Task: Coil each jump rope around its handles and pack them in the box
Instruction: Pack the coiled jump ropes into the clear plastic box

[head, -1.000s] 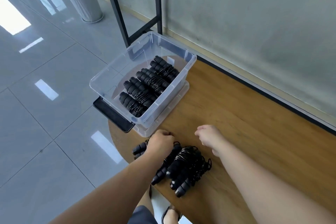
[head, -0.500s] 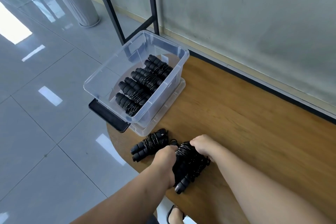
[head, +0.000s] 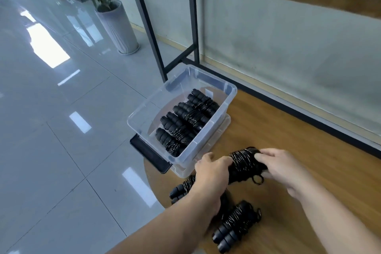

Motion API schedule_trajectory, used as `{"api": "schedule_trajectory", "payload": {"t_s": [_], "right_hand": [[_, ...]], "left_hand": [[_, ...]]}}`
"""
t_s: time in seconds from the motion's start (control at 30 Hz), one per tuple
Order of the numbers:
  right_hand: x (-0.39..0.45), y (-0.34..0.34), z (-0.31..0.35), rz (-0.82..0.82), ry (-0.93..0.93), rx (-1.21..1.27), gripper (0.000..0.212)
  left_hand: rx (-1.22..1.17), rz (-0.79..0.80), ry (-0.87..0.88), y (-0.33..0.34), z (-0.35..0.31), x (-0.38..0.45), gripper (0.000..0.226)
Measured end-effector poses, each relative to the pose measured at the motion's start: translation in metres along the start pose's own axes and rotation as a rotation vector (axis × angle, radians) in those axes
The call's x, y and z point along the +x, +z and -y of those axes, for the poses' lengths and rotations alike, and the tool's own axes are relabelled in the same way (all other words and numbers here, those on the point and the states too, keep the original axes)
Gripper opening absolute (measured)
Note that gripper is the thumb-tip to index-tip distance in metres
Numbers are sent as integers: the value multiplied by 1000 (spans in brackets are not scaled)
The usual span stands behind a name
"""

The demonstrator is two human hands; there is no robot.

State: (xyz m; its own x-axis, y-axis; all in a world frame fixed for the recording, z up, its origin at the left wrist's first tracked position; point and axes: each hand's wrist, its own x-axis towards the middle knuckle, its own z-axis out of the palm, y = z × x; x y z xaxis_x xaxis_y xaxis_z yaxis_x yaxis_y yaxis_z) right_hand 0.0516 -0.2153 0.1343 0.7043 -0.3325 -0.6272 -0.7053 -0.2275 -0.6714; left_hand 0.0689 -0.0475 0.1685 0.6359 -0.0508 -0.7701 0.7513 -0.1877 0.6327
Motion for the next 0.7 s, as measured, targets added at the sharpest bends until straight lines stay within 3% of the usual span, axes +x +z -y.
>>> {"api": "schedule_trajectory", "payload": {"t_s": [0.17,0.3,0.37,0.43,0.5,0.57,0.63,0.7], "right_hand": [[-10,7,54,-14,-122,228,26],[-9,42,99,32,-157,371,20],[-5,66,117,40,-157,396,26],[-2,88,132,88,-120,389,48],[0,109,145,126,-49,285,71],[2,126,154,171,7,157,82],[12,142,156,213,79,35,75],[17,156,163,261,93,-44,54]], "left_hand": [[43,-81,289,-29,-68,6,77],[110,-144,402,-64,-120,28,11],[175,-207,398,-85,-139,51,22],[277,-276,417,-105,-151,72,31],[405,-298,391,-120,-157,89,36],[646,-280,301,-129,-156,102,38],[911,-269,304,-138,-157,116,36],[1110,-212,315,-148,-154,131,35]]}}
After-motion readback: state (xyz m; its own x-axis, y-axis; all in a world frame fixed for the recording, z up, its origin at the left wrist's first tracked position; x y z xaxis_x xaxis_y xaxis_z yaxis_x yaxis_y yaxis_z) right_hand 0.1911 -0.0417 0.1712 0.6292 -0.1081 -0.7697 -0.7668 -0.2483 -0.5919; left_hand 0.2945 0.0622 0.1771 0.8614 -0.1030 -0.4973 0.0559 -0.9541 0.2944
